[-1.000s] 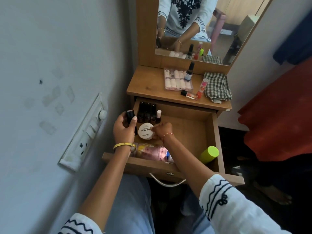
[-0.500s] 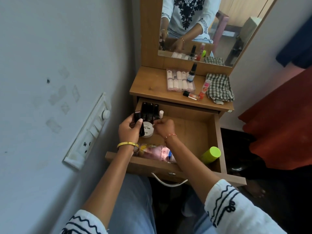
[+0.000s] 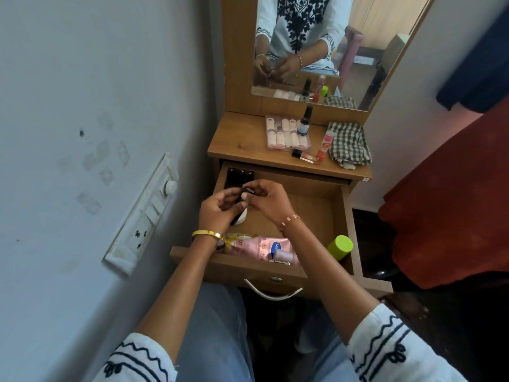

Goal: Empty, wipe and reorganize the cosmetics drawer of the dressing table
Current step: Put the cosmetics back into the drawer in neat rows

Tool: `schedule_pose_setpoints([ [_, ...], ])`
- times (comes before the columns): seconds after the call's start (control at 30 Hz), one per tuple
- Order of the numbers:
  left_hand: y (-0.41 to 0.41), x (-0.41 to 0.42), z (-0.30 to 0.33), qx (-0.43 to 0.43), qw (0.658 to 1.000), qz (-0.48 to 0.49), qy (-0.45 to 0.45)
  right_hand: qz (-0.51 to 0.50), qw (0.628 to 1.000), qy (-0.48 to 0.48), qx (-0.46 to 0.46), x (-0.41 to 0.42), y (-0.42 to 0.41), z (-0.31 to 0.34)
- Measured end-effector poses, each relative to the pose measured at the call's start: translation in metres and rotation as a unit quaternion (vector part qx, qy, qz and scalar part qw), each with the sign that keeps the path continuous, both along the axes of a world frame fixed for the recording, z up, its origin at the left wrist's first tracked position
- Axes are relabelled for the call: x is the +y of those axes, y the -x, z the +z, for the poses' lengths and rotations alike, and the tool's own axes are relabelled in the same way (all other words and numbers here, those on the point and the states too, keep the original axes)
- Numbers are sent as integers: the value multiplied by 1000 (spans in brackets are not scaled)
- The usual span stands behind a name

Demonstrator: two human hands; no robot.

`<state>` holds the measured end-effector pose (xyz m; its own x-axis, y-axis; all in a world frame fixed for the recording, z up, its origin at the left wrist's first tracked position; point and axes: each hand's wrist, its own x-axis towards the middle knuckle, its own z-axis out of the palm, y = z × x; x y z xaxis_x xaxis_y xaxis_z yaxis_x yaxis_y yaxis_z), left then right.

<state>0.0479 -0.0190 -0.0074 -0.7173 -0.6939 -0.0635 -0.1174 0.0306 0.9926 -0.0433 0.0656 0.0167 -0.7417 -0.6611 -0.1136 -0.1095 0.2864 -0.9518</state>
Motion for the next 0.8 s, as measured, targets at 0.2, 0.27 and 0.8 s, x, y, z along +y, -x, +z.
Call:
schedule_pose_setpoints([
  [0.2, 1, -10, -8, -24, 995, 27, -98, -73, 984, 87, -138, 23, 6, -16],
  [0.27, 3, -11, -11, -66, 990, 0, -124, -85, 980, 96, -150, 29, 5, -24],
  [0.8, -1, -3, -5, -48, 989, -56, -132, -114, 967, 113, -196, 40, 2, -28],
])
